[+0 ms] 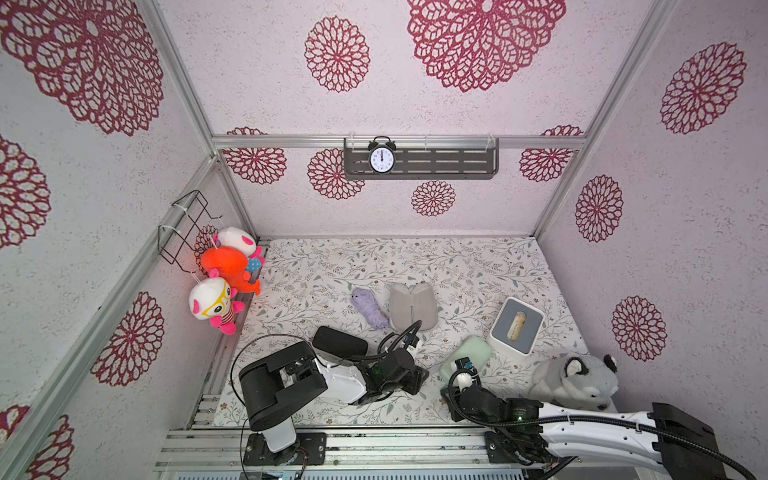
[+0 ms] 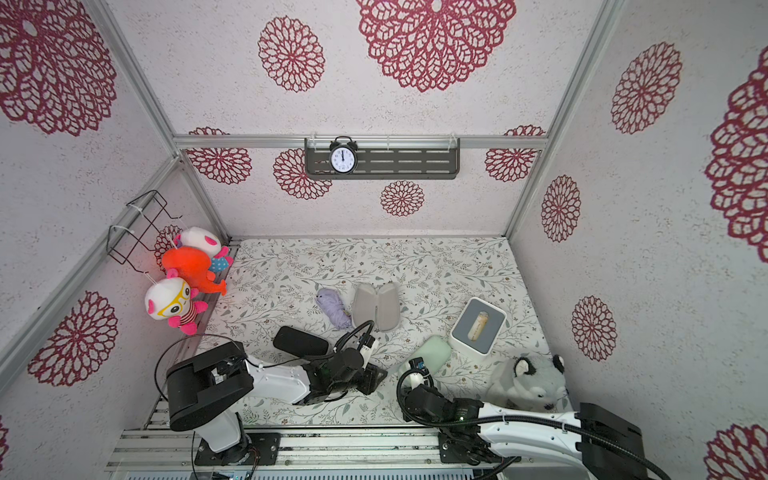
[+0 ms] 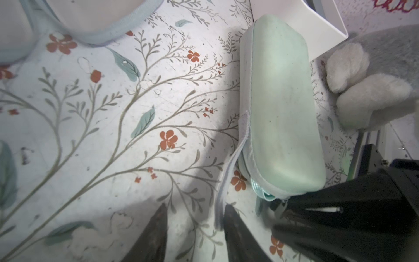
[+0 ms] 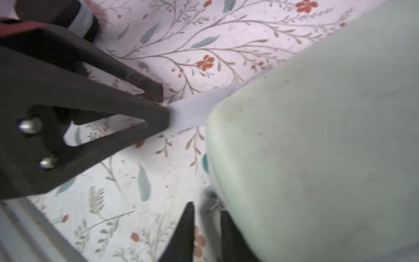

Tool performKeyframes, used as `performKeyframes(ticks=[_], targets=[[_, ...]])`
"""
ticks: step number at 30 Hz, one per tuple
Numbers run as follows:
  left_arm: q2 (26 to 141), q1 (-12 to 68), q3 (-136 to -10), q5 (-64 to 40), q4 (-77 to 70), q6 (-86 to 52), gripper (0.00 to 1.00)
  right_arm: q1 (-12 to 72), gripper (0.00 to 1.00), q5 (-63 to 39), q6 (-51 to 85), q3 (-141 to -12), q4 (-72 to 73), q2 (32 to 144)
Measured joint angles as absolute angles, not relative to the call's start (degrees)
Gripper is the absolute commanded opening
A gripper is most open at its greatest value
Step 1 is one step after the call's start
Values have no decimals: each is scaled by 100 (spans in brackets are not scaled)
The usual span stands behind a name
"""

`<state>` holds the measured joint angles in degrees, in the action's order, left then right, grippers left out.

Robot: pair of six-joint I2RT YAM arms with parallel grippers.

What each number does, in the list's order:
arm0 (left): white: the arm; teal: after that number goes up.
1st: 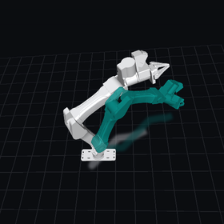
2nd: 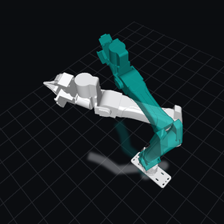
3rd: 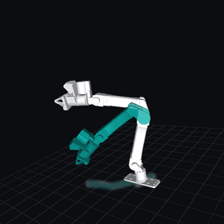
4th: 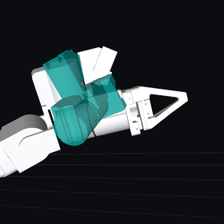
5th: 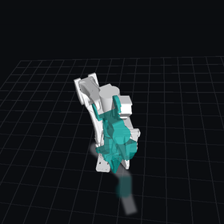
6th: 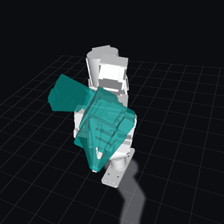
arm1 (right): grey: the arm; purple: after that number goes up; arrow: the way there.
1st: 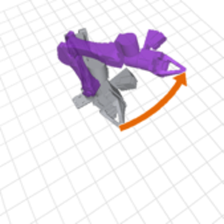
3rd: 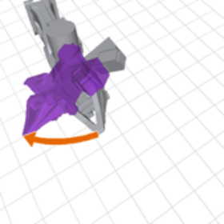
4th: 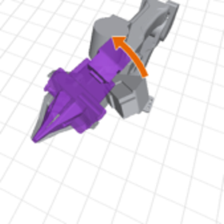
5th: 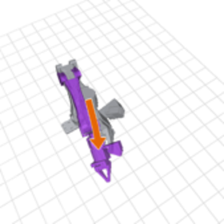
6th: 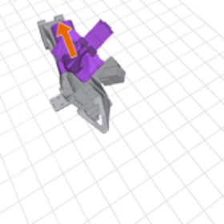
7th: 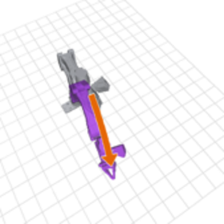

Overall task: Put umbrellas into zippered umbrella sleeves
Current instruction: Adjust the umbrella sleeve at the center of the board.

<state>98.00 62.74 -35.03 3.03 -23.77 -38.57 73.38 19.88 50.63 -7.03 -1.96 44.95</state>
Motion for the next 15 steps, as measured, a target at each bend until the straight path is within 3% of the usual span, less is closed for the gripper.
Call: performKeyframes(ticks=[4,7,8,11,15], targets=[[9721,6224,-3959,405,-2060,-3540,65,7345,68,2027,5148,-864,-982,3879],[9644,6143,-4235,349,-2073,-3378,69,7286,74,2252,5330,-1251,-1732,3638],[9633,6106,-4313,338,-2071,-3339,72,7277,86,2340,5406,-1428,-1997,3592],[9673,5999,-4615,279,-2062,-3227,74,7240,98,2683,5612,-1809,-2576,3520],[10099,5946,-5286,62,-2062,-3155,74,6748,99,3135,5774,-2047,-3205,3505]])
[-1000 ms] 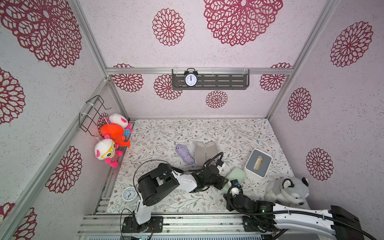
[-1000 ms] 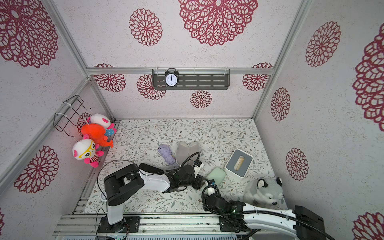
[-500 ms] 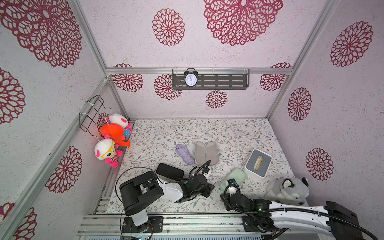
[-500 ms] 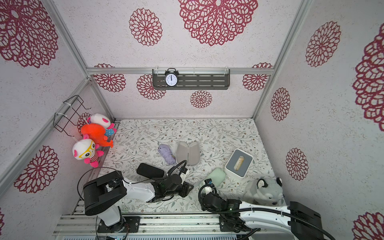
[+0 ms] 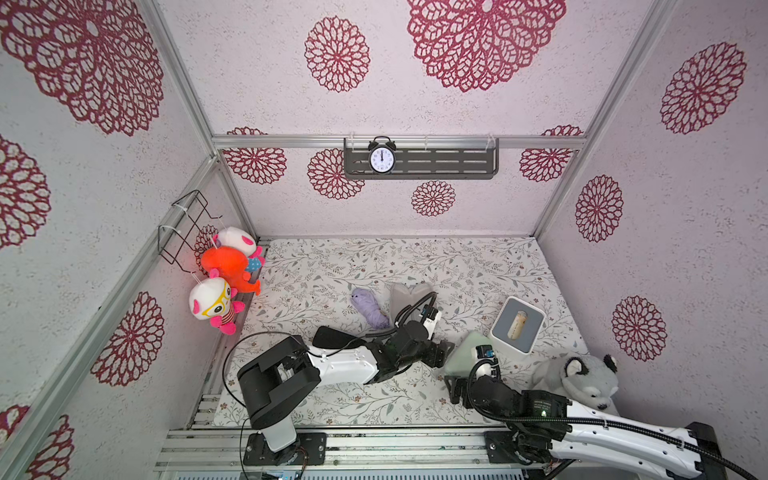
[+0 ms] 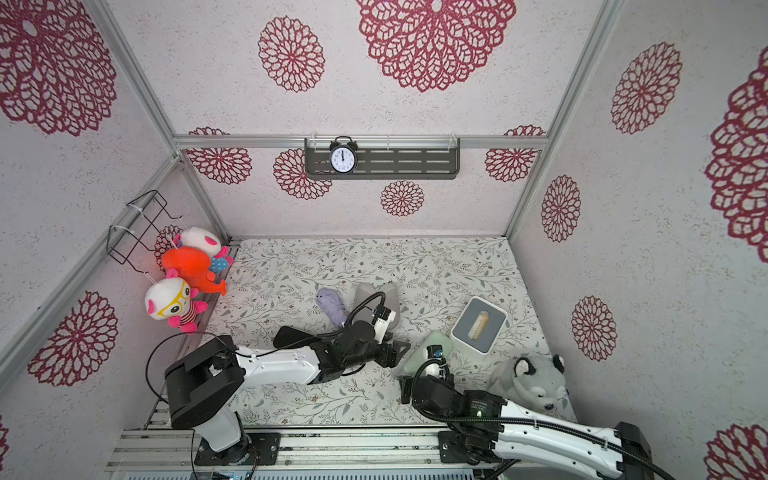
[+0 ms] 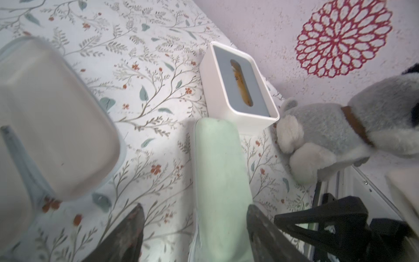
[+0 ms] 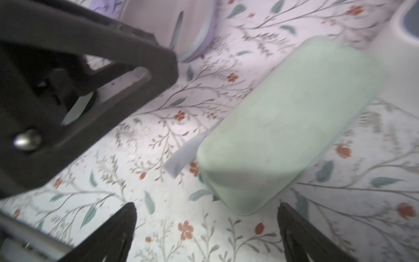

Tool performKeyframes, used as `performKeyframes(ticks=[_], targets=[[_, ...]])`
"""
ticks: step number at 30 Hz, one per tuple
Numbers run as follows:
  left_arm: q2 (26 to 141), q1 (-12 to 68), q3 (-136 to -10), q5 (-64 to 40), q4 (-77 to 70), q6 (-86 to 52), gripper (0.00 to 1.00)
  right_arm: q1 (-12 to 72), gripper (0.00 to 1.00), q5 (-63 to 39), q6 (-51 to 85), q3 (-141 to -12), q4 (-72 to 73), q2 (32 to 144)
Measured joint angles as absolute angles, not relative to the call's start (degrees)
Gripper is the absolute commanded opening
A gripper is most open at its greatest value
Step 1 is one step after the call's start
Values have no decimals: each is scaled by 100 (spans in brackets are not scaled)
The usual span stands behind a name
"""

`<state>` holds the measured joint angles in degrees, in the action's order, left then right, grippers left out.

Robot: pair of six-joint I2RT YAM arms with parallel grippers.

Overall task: Put umbrellas into zippered umbrella sleeves
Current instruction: Adjust the umbrella sleeve at the center of the board.

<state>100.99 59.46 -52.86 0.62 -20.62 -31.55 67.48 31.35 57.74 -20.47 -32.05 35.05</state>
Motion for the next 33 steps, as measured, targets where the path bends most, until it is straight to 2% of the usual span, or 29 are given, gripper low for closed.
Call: performKeyframes(ticks=[7,12,14,19,22,33], targets=[[10986,5942,-5861,-191,-2049,-3157,72,5000,98,3218,5352,-1876,-3026,3109],[11596,5937,-6208,-598,-2034,-3251,71,3343,87,2235,4790,-1343,-1798,3750],[11732,5937,-6235,-646,-2023,-3306,71,2967,80,1833,4644,-1122,-1264,4152],[11754,5935,-6051,-790,-2206,-3509,59,3048,68,1208,4294,-1074,-163,4678],[11625,5935,-5638,-858,-2613,-3669,56,3234,64,1135,4204,-1070,270,5030],[10178,6361,-3820,-346,-2840,-4180,57,4397,65,827,4036,-1800,1656,6921]])
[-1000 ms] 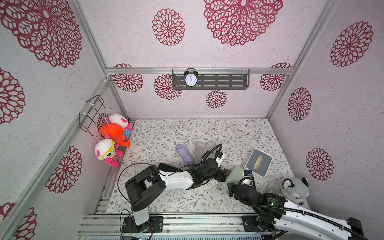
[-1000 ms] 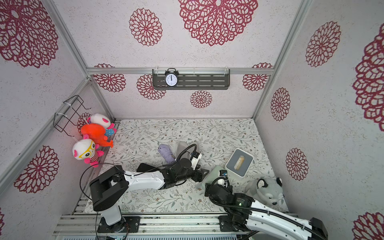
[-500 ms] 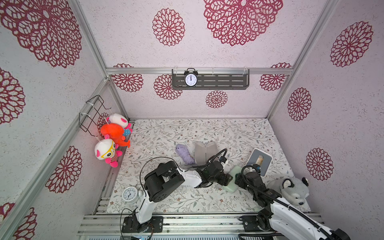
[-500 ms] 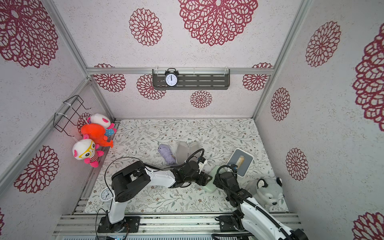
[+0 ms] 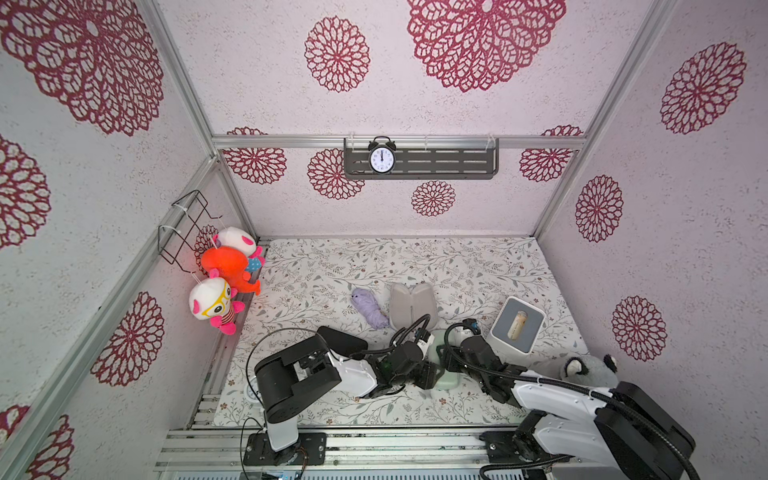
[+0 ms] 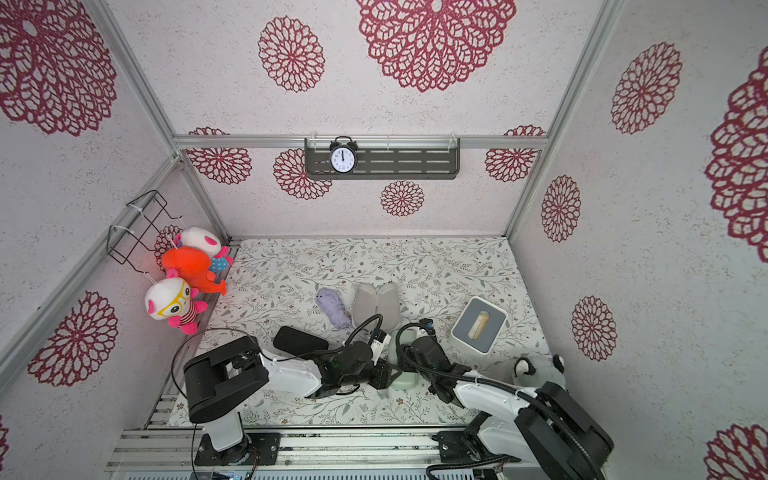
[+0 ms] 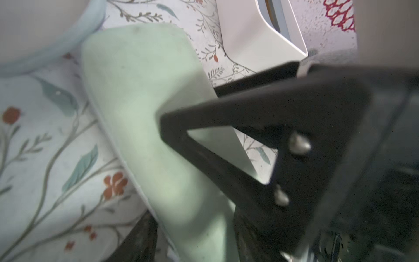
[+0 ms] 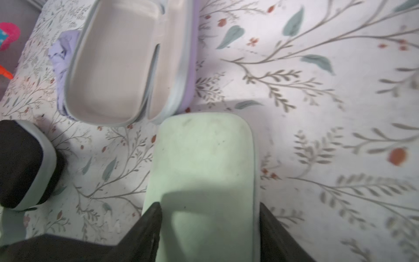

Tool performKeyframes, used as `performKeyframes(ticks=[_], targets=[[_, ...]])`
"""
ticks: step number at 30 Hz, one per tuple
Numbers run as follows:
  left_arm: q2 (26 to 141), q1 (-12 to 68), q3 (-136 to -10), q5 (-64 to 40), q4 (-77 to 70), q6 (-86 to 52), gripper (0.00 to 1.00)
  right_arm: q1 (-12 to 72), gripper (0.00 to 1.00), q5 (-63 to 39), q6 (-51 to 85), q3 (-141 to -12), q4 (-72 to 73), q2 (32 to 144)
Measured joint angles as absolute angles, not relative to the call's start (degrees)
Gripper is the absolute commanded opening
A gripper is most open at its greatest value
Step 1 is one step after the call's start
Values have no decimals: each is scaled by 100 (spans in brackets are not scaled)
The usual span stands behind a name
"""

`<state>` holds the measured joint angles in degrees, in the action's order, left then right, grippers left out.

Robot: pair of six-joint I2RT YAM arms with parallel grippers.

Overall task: Put umbrellas into zippered umbrella sleeves
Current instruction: Adjust the umbrella sleeve at the center of the board.

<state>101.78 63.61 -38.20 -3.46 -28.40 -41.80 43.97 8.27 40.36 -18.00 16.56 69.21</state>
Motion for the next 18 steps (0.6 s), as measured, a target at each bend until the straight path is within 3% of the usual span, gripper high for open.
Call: performKeyframes(ticks=[9,18], targets=[[9011,7013,-3256,292,-2150,-4224,63,4646,71,283,3870,-1820,1997,7116],[8184,7341,-3667,1966,-899,-2742,69,3677,70,-458,3518,-1815,2147,7004]])
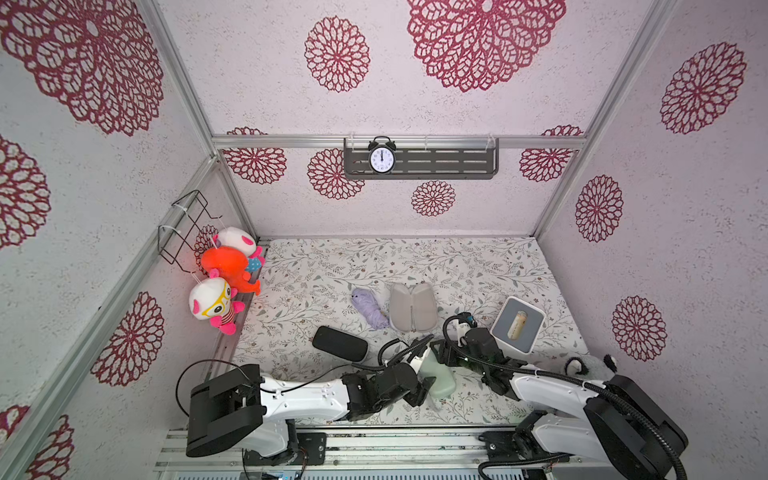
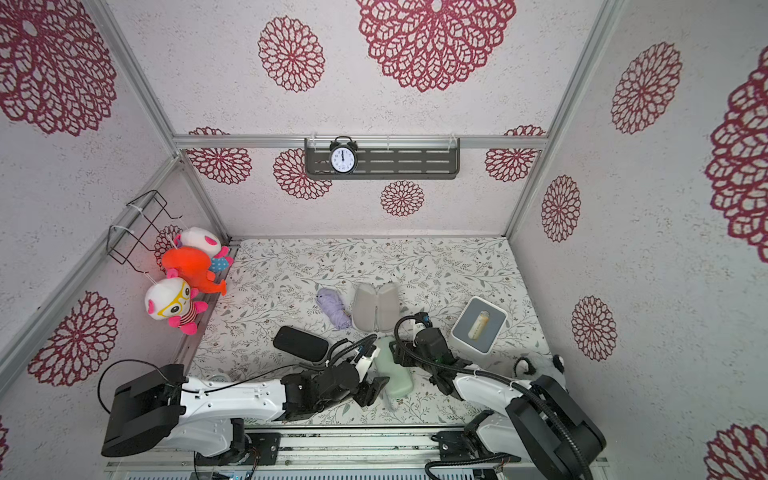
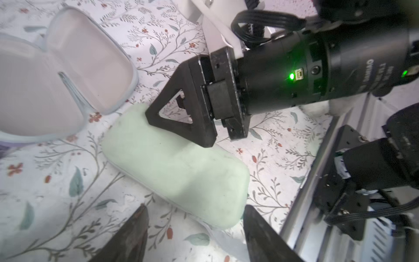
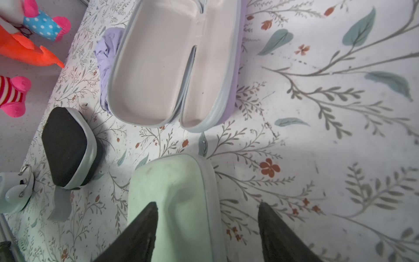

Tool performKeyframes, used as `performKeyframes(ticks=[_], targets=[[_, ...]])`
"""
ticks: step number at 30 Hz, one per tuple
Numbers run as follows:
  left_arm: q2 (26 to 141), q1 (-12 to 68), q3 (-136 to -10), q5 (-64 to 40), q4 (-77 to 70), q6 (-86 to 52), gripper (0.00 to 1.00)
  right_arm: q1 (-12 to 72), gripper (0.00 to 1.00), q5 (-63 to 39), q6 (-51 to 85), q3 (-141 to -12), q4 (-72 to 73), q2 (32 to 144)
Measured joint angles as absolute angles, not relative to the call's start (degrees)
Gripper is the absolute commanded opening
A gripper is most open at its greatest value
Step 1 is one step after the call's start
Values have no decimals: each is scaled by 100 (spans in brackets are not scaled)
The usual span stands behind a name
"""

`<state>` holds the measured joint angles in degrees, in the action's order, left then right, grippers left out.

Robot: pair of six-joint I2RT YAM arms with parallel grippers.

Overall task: Put umbrellas into zippered umbrella sleeves
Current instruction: Adjust the umbrella sleeve at the center of the board, then zip the zipper on the umbrella sleeve.

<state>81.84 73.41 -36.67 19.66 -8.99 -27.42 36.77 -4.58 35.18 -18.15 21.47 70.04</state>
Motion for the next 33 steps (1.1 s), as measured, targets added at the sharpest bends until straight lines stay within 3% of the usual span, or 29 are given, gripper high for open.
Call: performKeyframes(ticks=[10,16,33], targets=[[9299,7942,-3986,2696,-972,-567,67,3507,64,-1007,3341,-1645,2751,7220],[9467,8156,-4344,2591,-958,180,65,3454,58,-1273,3273,-1616,3015,7566],[10224,8250,-5323,2364,121,342,66,3448,58,-1544,3253,-1570,3236,7677]])
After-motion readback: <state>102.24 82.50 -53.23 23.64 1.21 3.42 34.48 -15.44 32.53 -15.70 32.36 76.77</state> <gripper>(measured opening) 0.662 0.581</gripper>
